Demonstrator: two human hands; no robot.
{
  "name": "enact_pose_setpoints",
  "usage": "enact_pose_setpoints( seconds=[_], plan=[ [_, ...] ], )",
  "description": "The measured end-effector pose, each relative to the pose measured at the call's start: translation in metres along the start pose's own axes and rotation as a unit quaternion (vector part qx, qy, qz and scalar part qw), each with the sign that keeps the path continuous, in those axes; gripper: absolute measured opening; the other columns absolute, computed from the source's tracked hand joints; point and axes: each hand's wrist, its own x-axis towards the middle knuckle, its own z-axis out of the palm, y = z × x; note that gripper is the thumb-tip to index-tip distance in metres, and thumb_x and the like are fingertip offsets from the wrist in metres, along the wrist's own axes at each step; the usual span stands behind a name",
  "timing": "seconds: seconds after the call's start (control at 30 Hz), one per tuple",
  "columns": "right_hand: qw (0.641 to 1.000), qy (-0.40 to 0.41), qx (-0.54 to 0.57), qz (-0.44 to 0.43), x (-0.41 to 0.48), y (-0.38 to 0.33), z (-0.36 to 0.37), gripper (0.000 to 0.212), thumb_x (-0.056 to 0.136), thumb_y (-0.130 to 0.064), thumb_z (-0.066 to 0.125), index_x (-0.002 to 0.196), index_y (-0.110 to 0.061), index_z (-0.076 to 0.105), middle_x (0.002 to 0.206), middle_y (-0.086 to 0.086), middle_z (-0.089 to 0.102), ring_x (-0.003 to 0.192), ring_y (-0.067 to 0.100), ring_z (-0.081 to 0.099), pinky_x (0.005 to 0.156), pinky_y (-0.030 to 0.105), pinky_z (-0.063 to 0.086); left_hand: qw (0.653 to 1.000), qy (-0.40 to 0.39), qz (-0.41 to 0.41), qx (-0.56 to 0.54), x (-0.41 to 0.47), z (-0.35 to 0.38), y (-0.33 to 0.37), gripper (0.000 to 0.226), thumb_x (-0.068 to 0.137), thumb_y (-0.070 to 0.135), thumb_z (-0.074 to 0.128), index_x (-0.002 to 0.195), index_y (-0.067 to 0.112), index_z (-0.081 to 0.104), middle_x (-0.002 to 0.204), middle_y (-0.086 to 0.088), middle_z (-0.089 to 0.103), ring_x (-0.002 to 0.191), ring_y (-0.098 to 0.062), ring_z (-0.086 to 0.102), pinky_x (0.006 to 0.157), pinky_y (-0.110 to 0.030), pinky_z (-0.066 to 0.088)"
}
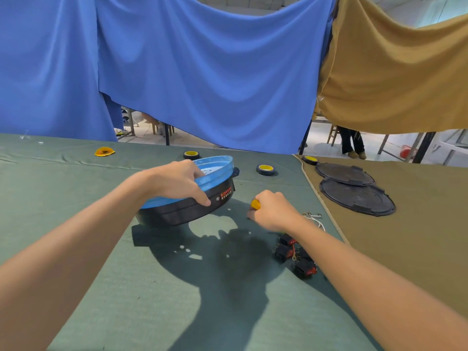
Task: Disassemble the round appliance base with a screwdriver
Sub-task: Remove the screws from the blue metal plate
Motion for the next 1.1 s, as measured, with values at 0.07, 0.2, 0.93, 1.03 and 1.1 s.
enact_pose_setpoints(
  seconds=[0.07,0.2,0.93,1.03,1.1],
  plan=[
    [1.0,0.004,0.003,-0.001,0.001,-0.001,0.002,0.019,0.081,-0.025,0.058,0.067,-0.014,0.052,0.074,0.009,0.054,0.069,0.032,0.055,0.056,0.035,0.043,0.999,-0.003,0.01,0.038,-0.001,0.016,-0.002,0.054,0.06,0.053,0.068,0.107,0.026,0.067,0.096,-0.007,0.066,0.079,-0.02,0.054,0.071,-0.034,0.043],
    [1.0,0.004,0.0,-0.003,0.0,-0.001,0.004,0.022,0.081,-0.026,0.057,0.065,-0.012,0.053,0.069,0.01,0.054,0.072,0.034,0.056,0.058,0.037,0.045,0.989,-0.016,0.026,0.142,-0.005,0.06,-0.003,0.073,0.072,0.041,0.065,0.14,0.051,0.04,0.121,0.0,0.057,0.095,-0.022,0.047,0.087,-0.036,0.045],
    [0.944,0.22,0.232,-0.085,0.016,-0.039,-0.06,0.071,0.093,-0.062,0.037,0.062,-0.002,0.059,0.052,-0.003,0.064,0.062,0.011,0.061,0.07,0.031,0.048,0.982,-0.002,0.036,0.183,-0.013,0.063,-0.014,0.051,0.077,0.052,0.061,0.118,0.022,0.054,0.093,0.004,0.059,0.085,-0.021,0.056,0.068,-0.033,0.044],
    [0.937,0.235,0.23,-0.122,0.023,-0.051,-0.062,0.075,0.093,-0.06,0.042,0.061,0.006,0.056,0.049,0.001,0.064,0.058,0.01,0.057,0.073,0.03,0.047,0.987,-0.015,0.031,0.16,-0.012,0.057,-0.015,0.044,0.074,0.053,0.062,0.106,0.024,0.057,0.09,0.003,0.059,0.082,-0.022,0.058,0.069,-0.033,0.048],
    [0.929,0.249,0.237,-0.134,0.029,-0.057,-0.061,0.074,0.093,-0.057,0.045,0.064,0.01,0.055,0.047,0.001,0.063,0.053,0.006,0.055,0.07,0.028,0.044,0.986,-0.023,0.03,0.161,-0.013,0.056,-0.014,0.04,0.075,0.052,0.063,0.103,0.024,0.056,0.092,0.001,0.06,0.084,-0.023,0.058,0.072,-0.034,0.049]
  ],
)
